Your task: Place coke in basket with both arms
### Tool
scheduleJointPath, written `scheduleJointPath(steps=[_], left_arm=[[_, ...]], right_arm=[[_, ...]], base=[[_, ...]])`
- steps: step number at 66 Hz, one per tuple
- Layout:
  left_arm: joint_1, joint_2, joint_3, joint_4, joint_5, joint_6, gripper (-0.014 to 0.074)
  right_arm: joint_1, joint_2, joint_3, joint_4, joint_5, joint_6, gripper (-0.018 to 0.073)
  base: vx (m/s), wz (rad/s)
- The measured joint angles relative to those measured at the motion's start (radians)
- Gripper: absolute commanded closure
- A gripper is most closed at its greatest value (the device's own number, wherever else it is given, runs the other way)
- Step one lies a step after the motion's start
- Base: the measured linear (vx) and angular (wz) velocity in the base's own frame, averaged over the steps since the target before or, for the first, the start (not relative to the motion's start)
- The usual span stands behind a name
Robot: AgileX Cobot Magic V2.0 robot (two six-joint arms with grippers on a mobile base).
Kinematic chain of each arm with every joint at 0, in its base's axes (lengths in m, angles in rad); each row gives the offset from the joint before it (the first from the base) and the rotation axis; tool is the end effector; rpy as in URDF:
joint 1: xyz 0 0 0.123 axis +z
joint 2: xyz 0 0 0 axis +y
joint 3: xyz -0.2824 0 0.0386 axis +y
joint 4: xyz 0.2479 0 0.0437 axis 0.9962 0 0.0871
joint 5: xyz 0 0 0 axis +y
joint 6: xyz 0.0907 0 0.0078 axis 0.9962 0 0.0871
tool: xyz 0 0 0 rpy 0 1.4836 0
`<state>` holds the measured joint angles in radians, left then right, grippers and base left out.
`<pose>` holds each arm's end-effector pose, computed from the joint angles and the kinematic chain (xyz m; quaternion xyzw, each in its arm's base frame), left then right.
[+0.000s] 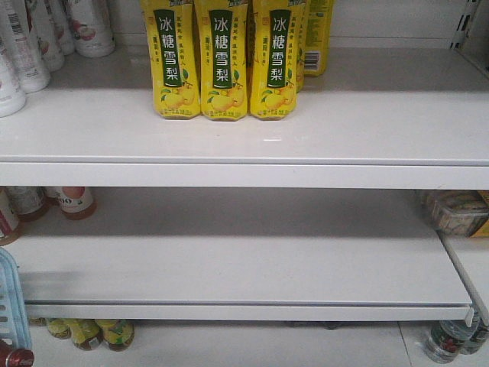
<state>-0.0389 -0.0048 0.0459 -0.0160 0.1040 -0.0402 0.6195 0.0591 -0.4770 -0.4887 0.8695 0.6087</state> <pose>0.0577 -0.0024 0.1883 -0.0057 0.7273 -0.0332 0.6855 0.0273 -0.0207 0.2933 -0.0280 0.7989 0.1204 0.5886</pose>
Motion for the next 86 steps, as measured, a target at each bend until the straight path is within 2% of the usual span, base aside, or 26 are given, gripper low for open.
scheduleJointPath(steps=[35,45,53,60,65,71,78,86], left_arm=[[0.0,0.0,0.0,0.0,0.0,-0.001,0.0603],[0.0,0.0,0.0,0.0,0.0,-0.001,0.0603],[0.0,0.0,0.0,0.0,0.0,-0.001,0.0603],[0.0,0.0,0.0,0.001,0.0,-0.001,0.0603],[0.0,0.0,0.0,0.001,0.0,-0.001,0.0603],[0.0,0.0,0.0,0.001,0.0,-0.001,0.0603],[0.0,0.0,0.0,0.001,0.0,-0.001,0.0603],[0.0,0.0,0.0,0.001,0.0,-0.001,0.0603]], right_arm=[[0.0,0.004,0.0,0.0,0.0,0.0,0.0567],[0.0,0.044,0.0,0.043,0.0,-0.006,0.0567],[0.0,0.074,0.004,0.083,-0.027,-0.085,0.0567],[-0.016,0.075,0.054,0.158,-0.164,-0.244,0.0567],[-0.073,0.076,0.12,0.26,-0.281,-0.388,0.0567],[-0.187,0.076,0.2,0.396,-0.388,-0.504,0.0567],[-0.344,0.078,0.274,0.503,-0.49,-0.56,0.0567],[-0.46,0.034,0.326,0.534,-0.549,-0.572,0.0567]], base=[[0.0,0.0],[0.0,0.0],[0.0,0.0],[0.0,0.0],[0.0,0.0],[0.0,0.0],[0.0,0.0],[0.0,0.0]])
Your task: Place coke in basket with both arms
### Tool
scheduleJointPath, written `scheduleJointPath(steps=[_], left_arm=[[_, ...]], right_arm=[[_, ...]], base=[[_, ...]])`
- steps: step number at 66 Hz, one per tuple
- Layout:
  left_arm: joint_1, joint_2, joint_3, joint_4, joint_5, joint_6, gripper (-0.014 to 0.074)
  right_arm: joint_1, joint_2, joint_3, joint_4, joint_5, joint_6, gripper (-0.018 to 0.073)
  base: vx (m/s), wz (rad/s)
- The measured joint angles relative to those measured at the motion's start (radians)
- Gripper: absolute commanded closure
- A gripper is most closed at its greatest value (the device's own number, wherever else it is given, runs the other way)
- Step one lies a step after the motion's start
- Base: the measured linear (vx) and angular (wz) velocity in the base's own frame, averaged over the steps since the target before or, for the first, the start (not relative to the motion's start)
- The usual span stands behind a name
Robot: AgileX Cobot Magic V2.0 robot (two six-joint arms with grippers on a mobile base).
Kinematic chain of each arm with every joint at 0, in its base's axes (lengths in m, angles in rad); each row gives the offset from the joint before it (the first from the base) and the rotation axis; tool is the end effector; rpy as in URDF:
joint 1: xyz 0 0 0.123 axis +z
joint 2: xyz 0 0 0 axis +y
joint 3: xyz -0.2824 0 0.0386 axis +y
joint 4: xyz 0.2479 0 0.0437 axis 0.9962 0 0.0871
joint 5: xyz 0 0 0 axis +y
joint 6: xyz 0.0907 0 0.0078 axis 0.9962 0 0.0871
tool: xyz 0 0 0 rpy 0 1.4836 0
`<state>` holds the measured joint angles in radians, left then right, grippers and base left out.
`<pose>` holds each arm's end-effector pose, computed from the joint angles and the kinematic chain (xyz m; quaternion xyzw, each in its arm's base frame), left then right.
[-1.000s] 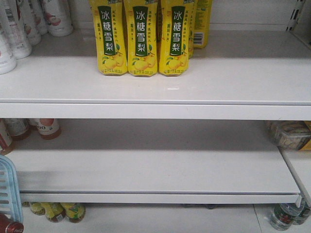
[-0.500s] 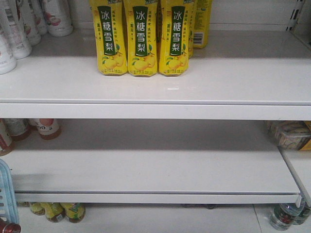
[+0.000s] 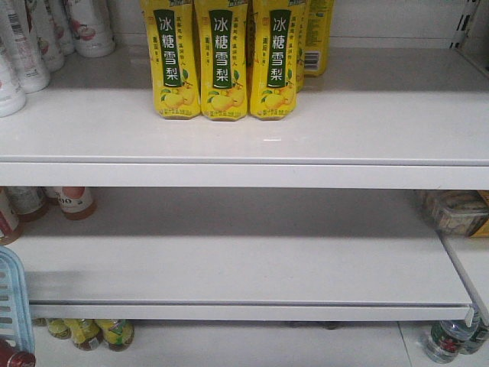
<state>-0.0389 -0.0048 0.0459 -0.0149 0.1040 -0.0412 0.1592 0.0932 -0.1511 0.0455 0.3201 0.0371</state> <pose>0.0577 -0.0024 0.1883 -0.0057 0.7273 -0.0331 0.6855 0.0561 0.0103 0.2297 -0.0348 0.7653 0.0822 0.6375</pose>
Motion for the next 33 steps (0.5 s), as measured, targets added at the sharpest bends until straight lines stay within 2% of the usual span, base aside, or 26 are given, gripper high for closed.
scheduleJointPath(steps=[10,17,23,33], left_arm=[[0.0,0.0,0.0,0.0,0.0,0.0,0.0603],[0.0,0.0,0.0,0.001,0.0,0.0,0.0603],[0.0,0.0,0.0,0.001,0.0,0.0,0.0603],[0.0,0.0,0.0,0.001,0.0,0.0,0.0603]], right_arm=[[-0.093,-0.094,0.078,0.007,-0.039,0.007,0.0567],[-0.138,-0.104,0.152,0.007,-0.088,0.069,0.0567],[-0.164,-0.104,0.178,0.005,-0.126,0.125,0.0567],[-0.173,-0.104,0.179,-0.057,-0.195,0.146,0.0567]], base=[[0.0,0.0],[0.0,0.0],[0.0,0.0],[0.0,0.0]])
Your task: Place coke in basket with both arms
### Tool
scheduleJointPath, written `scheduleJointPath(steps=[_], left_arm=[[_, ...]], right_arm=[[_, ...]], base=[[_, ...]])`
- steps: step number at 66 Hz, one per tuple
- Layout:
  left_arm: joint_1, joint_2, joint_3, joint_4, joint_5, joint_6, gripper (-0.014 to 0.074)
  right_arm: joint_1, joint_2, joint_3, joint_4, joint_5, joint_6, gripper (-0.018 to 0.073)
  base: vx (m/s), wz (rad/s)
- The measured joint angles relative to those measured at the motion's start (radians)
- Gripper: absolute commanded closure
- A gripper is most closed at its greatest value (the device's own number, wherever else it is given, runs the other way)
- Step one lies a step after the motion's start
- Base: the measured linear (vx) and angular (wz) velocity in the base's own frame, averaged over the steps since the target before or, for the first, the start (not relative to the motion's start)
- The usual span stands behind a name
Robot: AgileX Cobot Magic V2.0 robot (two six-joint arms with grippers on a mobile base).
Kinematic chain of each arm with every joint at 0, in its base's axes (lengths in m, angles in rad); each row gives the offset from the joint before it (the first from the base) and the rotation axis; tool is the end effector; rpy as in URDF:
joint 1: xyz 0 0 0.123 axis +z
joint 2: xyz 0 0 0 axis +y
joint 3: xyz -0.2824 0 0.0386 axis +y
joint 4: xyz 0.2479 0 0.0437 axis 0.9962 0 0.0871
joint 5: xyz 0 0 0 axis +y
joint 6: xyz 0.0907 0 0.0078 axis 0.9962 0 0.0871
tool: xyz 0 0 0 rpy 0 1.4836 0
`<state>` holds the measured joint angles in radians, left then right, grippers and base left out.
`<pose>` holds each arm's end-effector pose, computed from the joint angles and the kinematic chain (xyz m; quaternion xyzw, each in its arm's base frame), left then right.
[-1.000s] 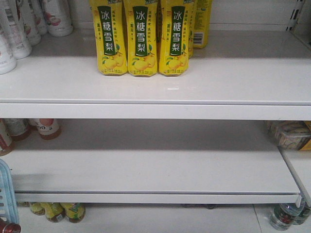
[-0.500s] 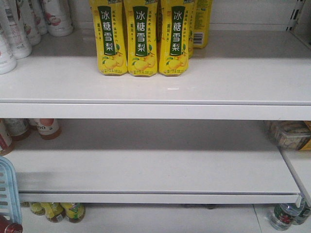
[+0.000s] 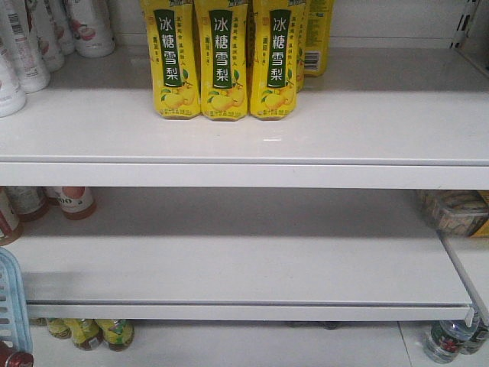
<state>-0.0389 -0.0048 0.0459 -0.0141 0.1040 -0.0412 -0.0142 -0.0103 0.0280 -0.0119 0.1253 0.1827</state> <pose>0.0577 -0.0024 0.1883 -0.0054 0.7273 -0.0328 0.6856 0.0567 -0.0009 0.1928 0.0677 0.7234 0.0532 0.6850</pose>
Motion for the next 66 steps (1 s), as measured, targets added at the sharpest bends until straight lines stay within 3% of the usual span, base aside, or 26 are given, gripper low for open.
scheduleJointPath(steps=[15,38,54,66], left_arm=[[0.0,0.0,0.0,0.0,0.0,0.0,0.0603],[0.0,0.0,0.0,0.0,0.0,0.0,0.0603],[0.0,0.0,0.0,0.0,0.0,0.0,0.0603],[0.0,0.0,0.0,0.0,0.0,0.0,0.0603]], right_arm=[[-0.002,0.0,0.0,-0.146,-0.136,0.028,0.0567],[-0.003,0.0,0.0,-0.153,-0.139,0.028,0.0567],[-0.088,0.0,0.0,-0.155,-0.138,0.045,0.0567],[-0.095,0.0,0.0,-0.162,-0.136,0.067,0.0567]], base=[[0.0,0.0],[0.0,0.0],[0.0,0.0],[0.0,0.0]])
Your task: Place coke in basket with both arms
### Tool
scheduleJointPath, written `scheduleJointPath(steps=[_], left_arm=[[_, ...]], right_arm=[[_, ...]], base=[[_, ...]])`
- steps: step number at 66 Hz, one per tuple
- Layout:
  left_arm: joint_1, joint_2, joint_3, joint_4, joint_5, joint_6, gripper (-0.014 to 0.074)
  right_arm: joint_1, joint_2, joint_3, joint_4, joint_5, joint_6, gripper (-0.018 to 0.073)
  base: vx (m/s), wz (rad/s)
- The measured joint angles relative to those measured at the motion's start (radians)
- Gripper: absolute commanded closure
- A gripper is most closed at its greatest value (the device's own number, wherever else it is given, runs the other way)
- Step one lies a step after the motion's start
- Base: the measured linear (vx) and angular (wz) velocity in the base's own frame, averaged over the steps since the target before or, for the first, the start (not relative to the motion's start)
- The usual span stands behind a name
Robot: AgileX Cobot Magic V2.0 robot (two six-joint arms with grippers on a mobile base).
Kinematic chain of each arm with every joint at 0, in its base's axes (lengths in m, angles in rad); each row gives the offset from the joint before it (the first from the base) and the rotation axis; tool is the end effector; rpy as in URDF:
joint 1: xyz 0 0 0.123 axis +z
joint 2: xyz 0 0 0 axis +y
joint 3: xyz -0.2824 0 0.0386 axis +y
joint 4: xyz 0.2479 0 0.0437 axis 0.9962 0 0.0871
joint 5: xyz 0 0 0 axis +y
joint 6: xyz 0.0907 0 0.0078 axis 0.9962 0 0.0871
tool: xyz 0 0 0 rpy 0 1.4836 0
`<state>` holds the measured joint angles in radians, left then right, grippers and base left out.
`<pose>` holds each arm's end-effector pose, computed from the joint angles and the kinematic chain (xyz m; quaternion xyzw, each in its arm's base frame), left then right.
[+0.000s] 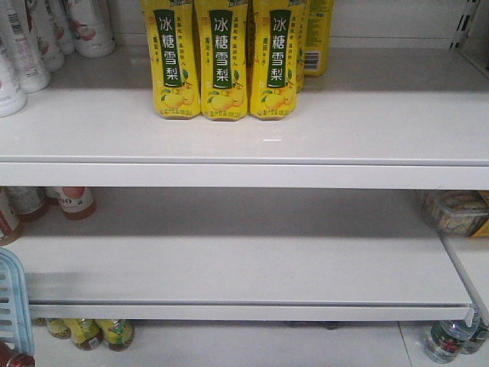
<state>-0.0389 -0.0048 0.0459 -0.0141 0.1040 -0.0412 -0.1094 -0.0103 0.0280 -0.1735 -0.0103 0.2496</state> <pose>0.0577 -0.0024 0.1883 -0.0054 0.7273 -0.0328 0.6856 0.0563 -0.0060 0.2051 0.0622 0.6755 -0.0116 0.7346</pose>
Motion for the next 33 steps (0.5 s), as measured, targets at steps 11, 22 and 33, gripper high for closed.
scheduleJointPath(steps=[11,22,33], left_arm=[[0.0,0.0,0.0,0.0,0.0,0.0,0.0603],[0.0,0.0,0.0,0.0,0.0,0.0,0.0603],[0.0,0.0,0.0,0.0,0.0,0.0,0.0603]], right_arm=[[0.0,0.0,0.0,0.001,0.0,0.005,0.0567],[0.0,0.0,0.0,0.001,0.0,0.005,0.0567],[0.0,0.0,0.0,0.001,0.001,0.005,0.0567]], base=[[0.0,0.0],[0.0,0.0],[0.0,0.0]])
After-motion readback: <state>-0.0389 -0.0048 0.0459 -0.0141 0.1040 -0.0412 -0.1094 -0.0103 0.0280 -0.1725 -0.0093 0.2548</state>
